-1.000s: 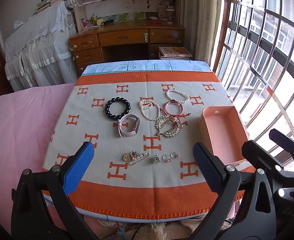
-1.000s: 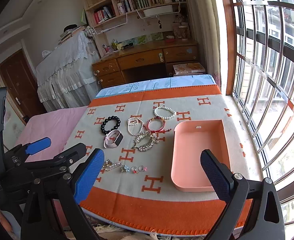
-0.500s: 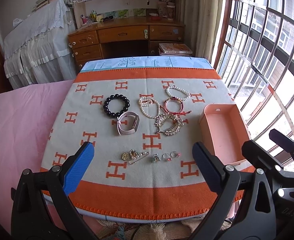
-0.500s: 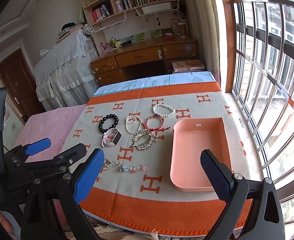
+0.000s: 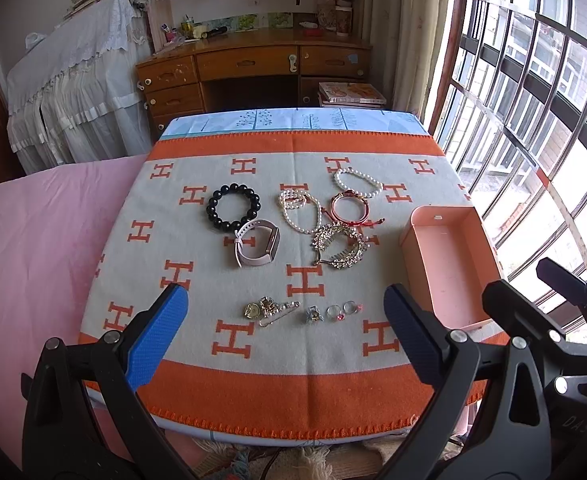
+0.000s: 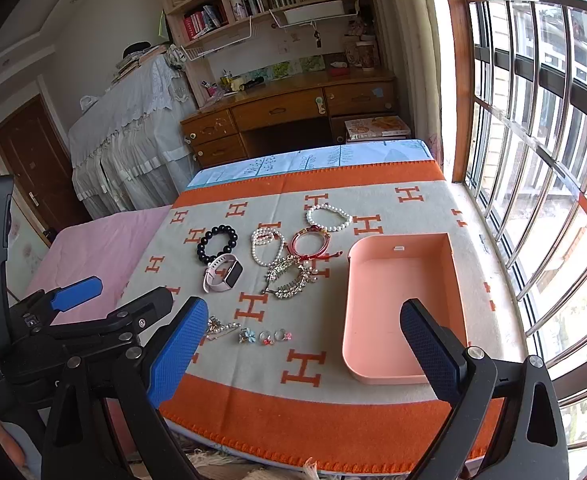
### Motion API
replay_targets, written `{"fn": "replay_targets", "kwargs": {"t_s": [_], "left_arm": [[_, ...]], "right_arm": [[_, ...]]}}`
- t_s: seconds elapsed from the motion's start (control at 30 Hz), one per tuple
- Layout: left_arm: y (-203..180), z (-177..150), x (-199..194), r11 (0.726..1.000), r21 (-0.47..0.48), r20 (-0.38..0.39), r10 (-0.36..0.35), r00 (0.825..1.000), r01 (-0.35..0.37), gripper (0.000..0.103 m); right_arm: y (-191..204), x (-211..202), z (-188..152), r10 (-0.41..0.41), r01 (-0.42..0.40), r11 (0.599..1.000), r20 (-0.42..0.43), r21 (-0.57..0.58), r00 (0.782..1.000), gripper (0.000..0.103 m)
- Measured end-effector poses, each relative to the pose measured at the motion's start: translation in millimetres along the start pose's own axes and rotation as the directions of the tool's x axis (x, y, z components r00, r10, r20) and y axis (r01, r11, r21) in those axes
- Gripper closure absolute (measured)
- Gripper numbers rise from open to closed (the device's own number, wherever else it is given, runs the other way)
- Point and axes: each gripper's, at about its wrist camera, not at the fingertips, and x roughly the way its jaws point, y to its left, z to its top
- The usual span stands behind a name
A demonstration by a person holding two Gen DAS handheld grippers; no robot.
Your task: Organize jewelry
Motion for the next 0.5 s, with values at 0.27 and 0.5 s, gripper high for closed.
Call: {"fn": "replay_targets", "kwargs": {"t_s": [0.27, 0.5], "left_arm": [[0.7, -0.8, 2.0, 1.000, -0.001, -0.005, 0.001, 1.000, -0.001, 0.006], [-0.5, -4.2, 6.4, 1.000, -0.001, -0.023, 0.000, 1.000, 0.000, 0.006]], "right_arm": [[0.4, 1.5, 0.0, 0.000, 0.000, 1.000, -0.005, 0.003, 1.000, 0.005], [0.5, 2.5, -2.2, 0.002, -0.002, 1.000, -0.010, 0.006, 1.000, 0.005]]}}
